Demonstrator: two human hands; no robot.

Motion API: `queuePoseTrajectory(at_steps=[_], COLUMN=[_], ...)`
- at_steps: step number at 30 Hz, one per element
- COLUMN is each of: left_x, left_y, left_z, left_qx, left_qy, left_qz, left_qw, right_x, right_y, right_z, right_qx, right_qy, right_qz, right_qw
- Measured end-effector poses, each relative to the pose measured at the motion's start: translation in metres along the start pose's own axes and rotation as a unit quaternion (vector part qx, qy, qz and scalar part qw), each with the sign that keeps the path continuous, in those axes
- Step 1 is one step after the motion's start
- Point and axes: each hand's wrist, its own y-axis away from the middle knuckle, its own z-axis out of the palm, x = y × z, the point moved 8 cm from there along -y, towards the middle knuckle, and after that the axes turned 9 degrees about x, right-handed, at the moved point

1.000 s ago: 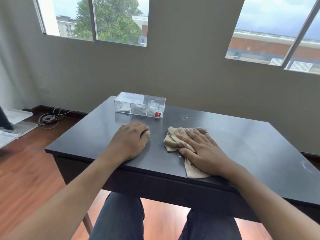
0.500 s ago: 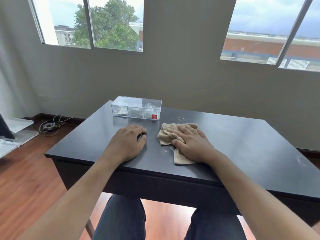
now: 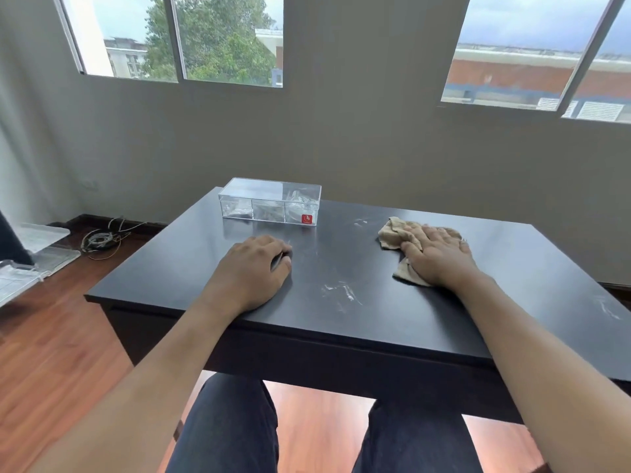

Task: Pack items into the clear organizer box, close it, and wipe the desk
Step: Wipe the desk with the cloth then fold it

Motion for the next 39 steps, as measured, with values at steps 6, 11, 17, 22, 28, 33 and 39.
queuePoseTrajectory(at_steps=[6,11,17,22,28,33,39], left_x=[-0.001,-0.002,-0.001,-0.003,-0.006,-0.004,-0.002], left_y=[-0.002,0.000,-0.001,-0.001,-0.002,-0.004,-0.003], left_z=[0.003,0.004,0.008,0.010,0.009,0.008,0.004], left_qx=[-0.015,-0.023,-0.020,-0.022,-0.007,0.004,0.015], left_qy=[-0.010,-0.015,-0.022,-0.028,-0.018,-0.016,-0.004], left_qz=[-0.001,0.000,0.012,0.018,0.012,0.013,0.007], left_qw=[1.000,1.000,0.999,0.999,1.000,1.000,1.000], right_x=[-0.035,-0.061,-0.050,-0.039,-0.038,-0.050,-0.071], right_y=[0.026,0.073,0.054,-0.018,-0.090,-0.105,-0.066], right_z=[-0.009,-0.023,-0.015,0.012,0.024,0.029,0.015], right_qx=[-0.010,-0.041,-0.039,-0.034,-0.022,-0.030,-0.035], right_qy=[-0.049,-0.144,-0.115,-0.037,-0.001,0.009,-0.011], right_qz=[-0.217,-0.357,-0.319,-0.220,-0.054,-0.005,-0.084], right_qw=[0.975,0.922,0.940,0.974,0.998,1.000,0.996])
